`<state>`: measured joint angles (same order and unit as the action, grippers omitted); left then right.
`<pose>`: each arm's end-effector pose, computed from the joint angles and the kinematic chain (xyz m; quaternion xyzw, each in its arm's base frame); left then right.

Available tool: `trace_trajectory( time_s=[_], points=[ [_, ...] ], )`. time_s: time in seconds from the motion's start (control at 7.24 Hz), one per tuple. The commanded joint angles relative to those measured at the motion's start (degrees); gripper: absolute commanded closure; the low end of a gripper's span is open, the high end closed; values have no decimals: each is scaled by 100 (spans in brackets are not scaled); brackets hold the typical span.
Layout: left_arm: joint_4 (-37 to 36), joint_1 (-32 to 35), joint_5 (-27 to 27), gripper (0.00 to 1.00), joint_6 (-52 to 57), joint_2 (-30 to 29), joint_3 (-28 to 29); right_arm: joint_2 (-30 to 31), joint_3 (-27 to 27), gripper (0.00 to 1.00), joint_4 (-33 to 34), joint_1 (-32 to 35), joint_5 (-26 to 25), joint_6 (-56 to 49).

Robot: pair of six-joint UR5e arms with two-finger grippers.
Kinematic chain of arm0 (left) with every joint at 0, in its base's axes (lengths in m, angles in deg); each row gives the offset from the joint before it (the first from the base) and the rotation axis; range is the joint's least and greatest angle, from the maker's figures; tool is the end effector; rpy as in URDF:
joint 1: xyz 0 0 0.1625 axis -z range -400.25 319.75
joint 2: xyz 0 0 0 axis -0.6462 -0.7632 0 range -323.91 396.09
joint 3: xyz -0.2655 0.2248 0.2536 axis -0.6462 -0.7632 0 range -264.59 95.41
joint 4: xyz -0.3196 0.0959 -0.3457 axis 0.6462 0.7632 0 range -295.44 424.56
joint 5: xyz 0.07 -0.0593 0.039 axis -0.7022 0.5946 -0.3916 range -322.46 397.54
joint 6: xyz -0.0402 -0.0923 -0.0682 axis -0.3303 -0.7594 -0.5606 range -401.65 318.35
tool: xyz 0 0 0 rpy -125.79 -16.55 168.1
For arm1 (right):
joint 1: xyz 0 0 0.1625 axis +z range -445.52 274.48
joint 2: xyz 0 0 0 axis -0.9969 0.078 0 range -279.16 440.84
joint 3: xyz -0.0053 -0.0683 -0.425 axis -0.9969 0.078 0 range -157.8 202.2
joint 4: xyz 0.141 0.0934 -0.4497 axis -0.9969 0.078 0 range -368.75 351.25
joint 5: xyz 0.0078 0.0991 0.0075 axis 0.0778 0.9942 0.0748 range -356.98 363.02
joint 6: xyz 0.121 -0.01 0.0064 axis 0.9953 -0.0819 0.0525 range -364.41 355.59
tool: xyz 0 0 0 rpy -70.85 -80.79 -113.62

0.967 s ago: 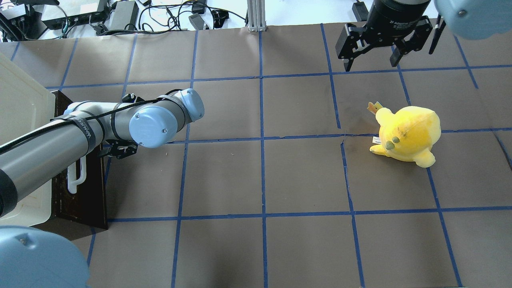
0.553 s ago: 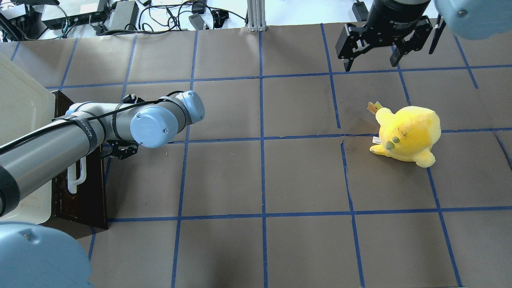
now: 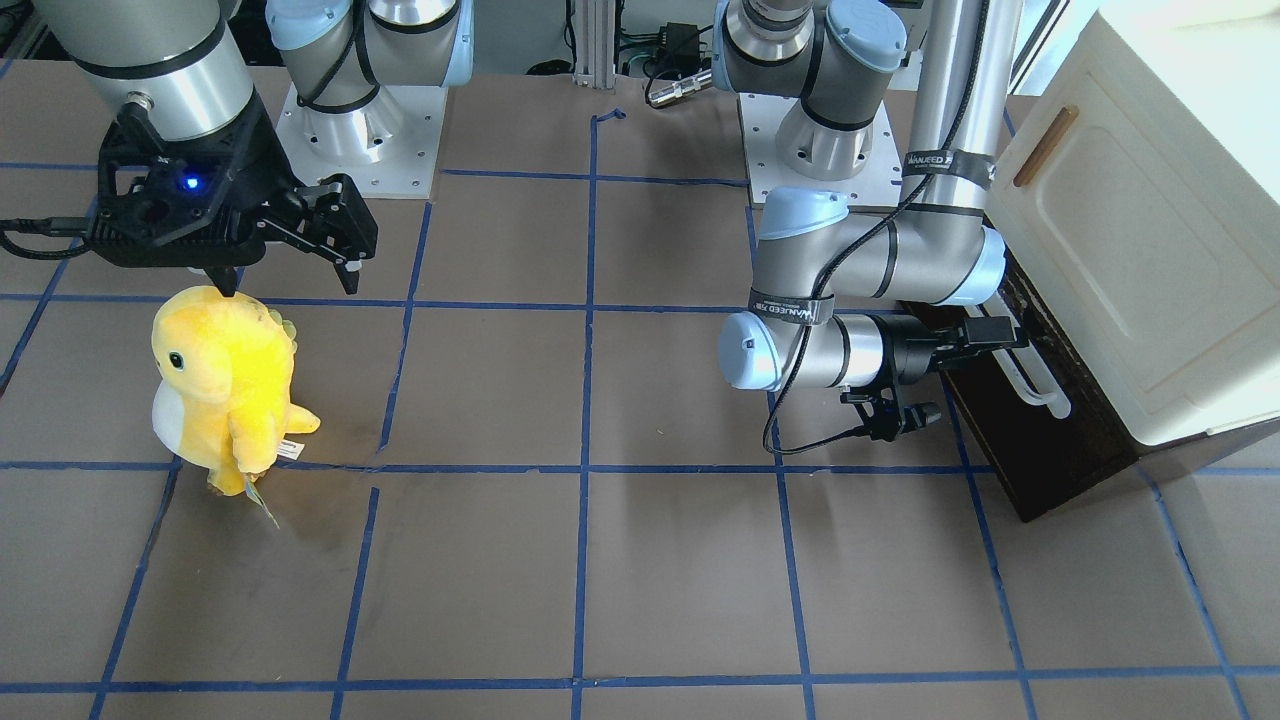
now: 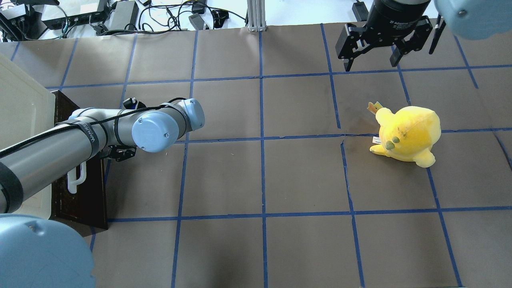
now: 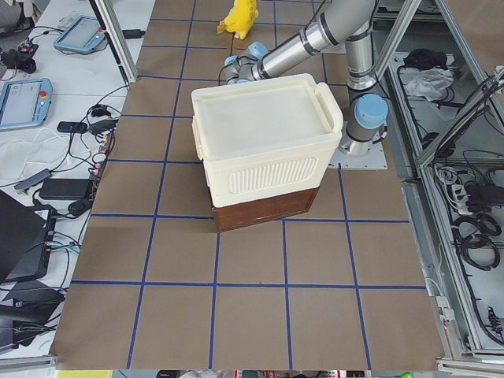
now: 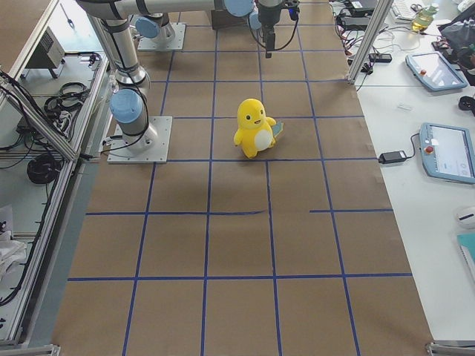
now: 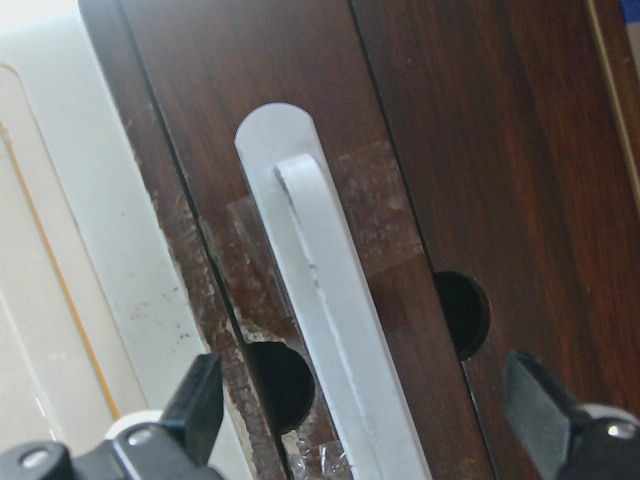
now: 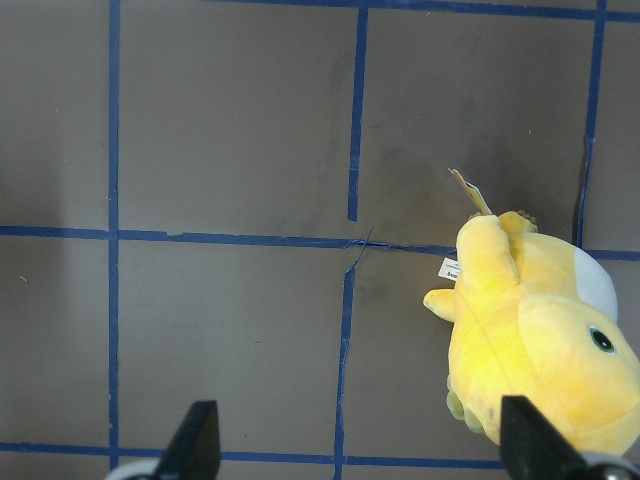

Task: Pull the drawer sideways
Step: 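Lower the left gripper around the white bar handle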

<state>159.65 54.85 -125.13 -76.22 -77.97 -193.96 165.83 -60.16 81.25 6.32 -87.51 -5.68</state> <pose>-0.0661 -0.5458 0.1396 0.0487 0.7722 0.1281 0.6204 0.1516 -0.5993 0.4956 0.0271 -0.9994 0.0230 0.0045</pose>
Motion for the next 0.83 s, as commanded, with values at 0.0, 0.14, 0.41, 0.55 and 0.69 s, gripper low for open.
trace_trajectory(
  time_s=[0.0, 0.14, 0.41, 0.55, 0.69],
  points=[
    [10, -79, -10, 0, -23, -2, -14, 0, 0, 0, 0, 0, 0, 4],
    [36, -184, -36, 0, -32, 24, -66, 0, 0, 0, 0, 0, 0, 4],
    [36, -185, -37, 0, -102, 25, -101, 0, 0, 0, 0, 0, 0, 4],
    [28, -185, -45, 4, -172, -2, -93, 0, 0, 0, 0, 0, 0, 4],
    [27, -185, -54, 10, -181, -11, -93, 0, 0, 0, 0, 0, 0, 4]
  ],
)
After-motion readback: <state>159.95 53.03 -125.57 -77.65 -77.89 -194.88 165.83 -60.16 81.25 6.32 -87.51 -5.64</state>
